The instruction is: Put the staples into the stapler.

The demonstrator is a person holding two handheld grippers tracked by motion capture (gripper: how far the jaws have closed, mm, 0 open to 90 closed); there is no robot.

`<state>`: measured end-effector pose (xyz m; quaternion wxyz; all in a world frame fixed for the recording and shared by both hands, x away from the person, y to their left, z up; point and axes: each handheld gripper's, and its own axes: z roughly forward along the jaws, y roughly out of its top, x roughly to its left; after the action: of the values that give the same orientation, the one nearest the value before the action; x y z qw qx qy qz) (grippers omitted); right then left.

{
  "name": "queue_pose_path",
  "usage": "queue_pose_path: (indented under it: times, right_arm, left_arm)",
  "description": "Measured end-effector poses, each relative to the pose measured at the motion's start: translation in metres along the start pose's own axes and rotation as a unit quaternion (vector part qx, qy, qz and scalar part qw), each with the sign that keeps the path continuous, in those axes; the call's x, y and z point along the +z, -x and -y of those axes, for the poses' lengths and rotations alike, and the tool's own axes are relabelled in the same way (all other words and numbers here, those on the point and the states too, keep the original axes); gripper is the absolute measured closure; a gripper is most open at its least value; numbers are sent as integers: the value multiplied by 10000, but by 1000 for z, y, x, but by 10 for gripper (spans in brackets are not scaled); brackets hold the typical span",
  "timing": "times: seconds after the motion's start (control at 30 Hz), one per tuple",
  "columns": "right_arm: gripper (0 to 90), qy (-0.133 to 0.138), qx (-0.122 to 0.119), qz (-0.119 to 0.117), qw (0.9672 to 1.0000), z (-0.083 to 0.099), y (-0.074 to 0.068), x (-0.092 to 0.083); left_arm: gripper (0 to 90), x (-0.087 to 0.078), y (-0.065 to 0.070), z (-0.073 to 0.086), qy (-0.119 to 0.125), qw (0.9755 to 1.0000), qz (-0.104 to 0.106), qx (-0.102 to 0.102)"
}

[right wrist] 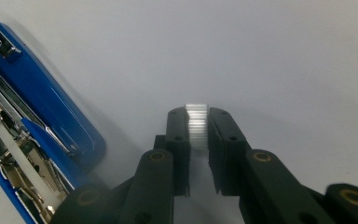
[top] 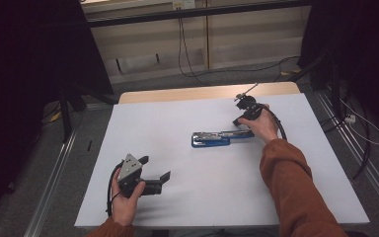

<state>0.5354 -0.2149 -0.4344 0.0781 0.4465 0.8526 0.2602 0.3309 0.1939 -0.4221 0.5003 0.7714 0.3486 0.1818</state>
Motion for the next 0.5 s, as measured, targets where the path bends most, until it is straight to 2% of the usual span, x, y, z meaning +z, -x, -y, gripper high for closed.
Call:
queue_pose_path:
  times: [0.2, 0.5]
  right_arm:
    - [788, 118, -12, 7, 9999, 1, -1, -6]
    - [788, 335, -67, -51, 9994, 6, -2, -13]
  left_arm:
    - [35, -1, -1, 0, 15, 10000, -83, 17]
    - [34, -1, -2, 0, 12, 10000, -80, -5]
